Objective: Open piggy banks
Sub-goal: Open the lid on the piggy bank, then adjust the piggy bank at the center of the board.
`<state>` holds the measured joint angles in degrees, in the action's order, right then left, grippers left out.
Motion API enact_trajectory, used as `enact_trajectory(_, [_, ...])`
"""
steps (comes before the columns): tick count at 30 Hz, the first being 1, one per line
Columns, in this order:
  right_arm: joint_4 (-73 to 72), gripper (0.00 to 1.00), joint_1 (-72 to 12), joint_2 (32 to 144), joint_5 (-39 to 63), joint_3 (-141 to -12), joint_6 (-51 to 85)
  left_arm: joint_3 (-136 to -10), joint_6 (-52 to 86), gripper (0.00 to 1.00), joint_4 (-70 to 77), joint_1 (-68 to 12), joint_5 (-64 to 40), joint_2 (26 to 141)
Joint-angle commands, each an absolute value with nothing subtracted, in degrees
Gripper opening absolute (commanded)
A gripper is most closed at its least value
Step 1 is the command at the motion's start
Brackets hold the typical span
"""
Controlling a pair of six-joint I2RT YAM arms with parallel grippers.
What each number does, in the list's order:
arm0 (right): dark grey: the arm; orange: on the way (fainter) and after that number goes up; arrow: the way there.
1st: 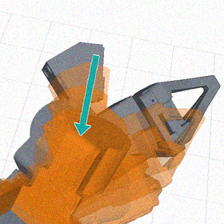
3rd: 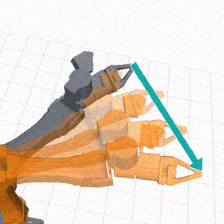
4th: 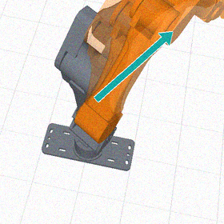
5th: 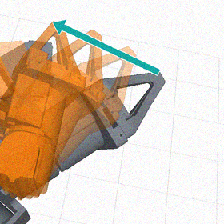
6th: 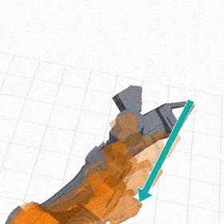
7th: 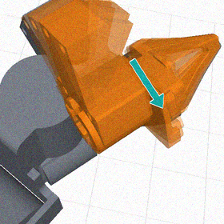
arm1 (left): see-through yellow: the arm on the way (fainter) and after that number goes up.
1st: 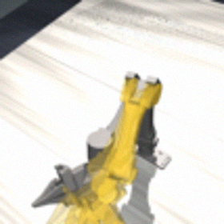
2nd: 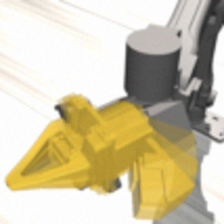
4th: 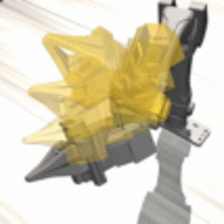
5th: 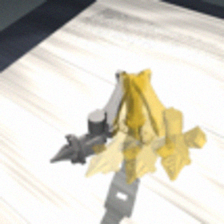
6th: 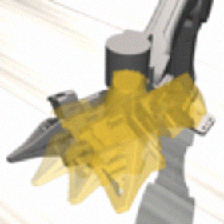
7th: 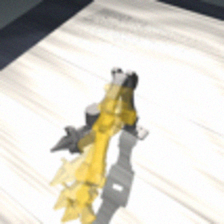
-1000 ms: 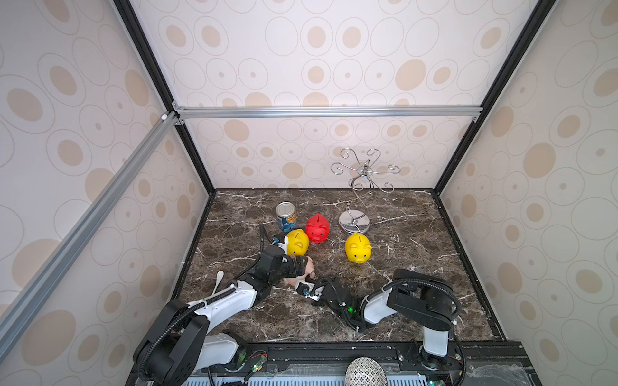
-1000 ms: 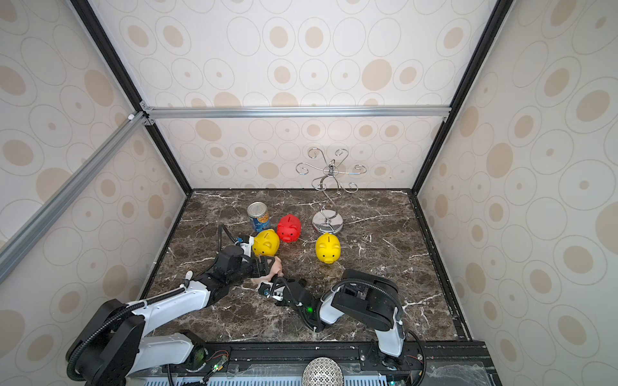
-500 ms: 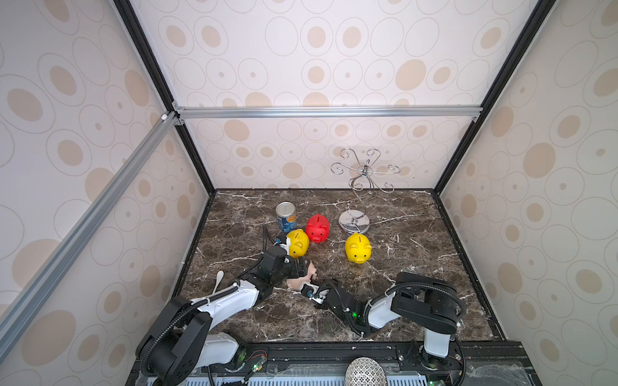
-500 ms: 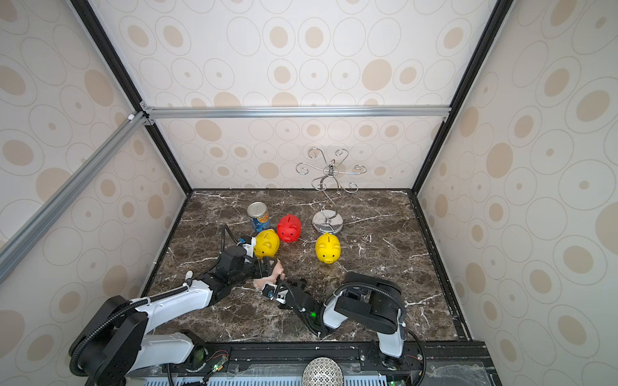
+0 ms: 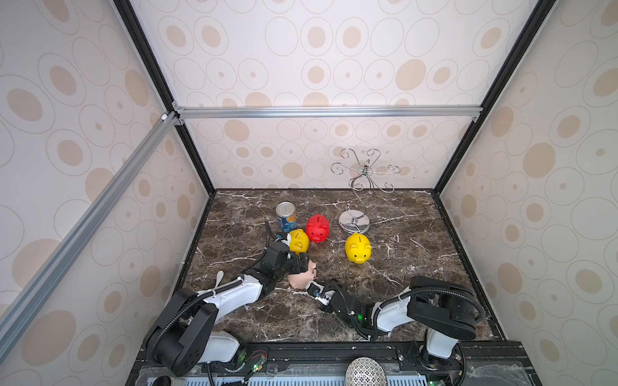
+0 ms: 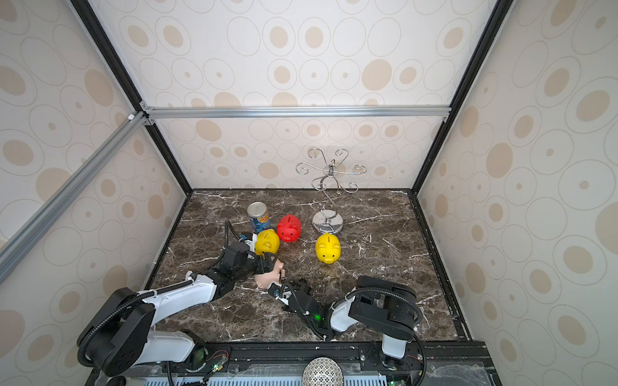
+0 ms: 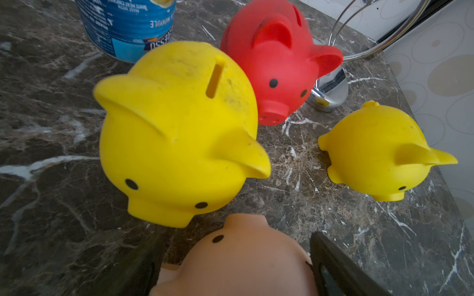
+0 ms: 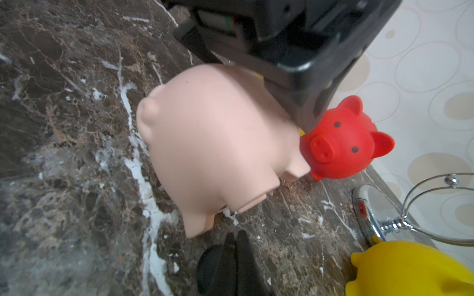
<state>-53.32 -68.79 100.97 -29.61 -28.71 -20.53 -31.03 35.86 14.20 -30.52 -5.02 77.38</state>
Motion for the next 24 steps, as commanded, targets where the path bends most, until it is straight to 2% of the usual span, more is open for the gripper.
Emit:
enact_trajectory(1, [-47.3, 0.00, -67.1, 99.0, -26.4, -29.7, -16.1, -31.9, 32.7, 0.89, 12.0, -30.2, -6.0, 78.5])
enact_trajectory(3, [-47.0, 0.01, -64.4, 97.5, -21.0, -29.0, -12.2, -31.6, 31.8, 0.89, 13.1, -30.2, -7.3, 78.3])
enact_trajectory(5, [-47.1, 0.11, -62.1, 95.4, -15.9, -27.8, -9.3, -31.4, 31.1, 0.90, 14.0, -30.1, -8.4, 78.4])
enact_trajectory(7, [-47.2, 0.25, -60.0, 93.4, -10.1, -26.8, -7.0, -31.3, 30.5, 0.90, 14.5, -30.1, -9.6, 78.5])
enact_trajectory(8, [-47.6, 0.36, -58.9, 92.7, -7.2, -26.2, -6.0, -31.3, 30.4, 0.90, 15.0, -30.1, -10.3, 78.6])
enact_trajectory(9, [-48.6, 0.43, -57.8, 92.4, -4.5, -25.9, -5.4, -31.2, 29.9, 0.90, 15.7, -30.1, -11.4, 78.7])
enact_trajectory(10, [-48.8, 0.45, -57.0, 92.3, -3.0, -25.8, -5.1, -31.2, 29.7, 0.90, 15.8, -30.1, -11.9, 78.7])
enact_trajectory(14, [-46.4, 0.36, -53.7, 93.5, 4.1, -27.6, -4.5, -31.9, 29.2, 0.91, 17.6, -30.0, -13.1, 79.2])
enact_trajectory(18, [-50.5, 0.32, -53.5, 95.2, 4.7, -27.1, -5.5, -32.8, 29.0, 0.92, 17.1, -29.8, -13.0, 79.8])
enact_trajectory(24, [-50.4, 0.33, -53.6, 97.2, 9.8, -29.9, -3.5, -34.4, 28.9, 0.98, 13.1, -29.7, -11.7, 78.8])
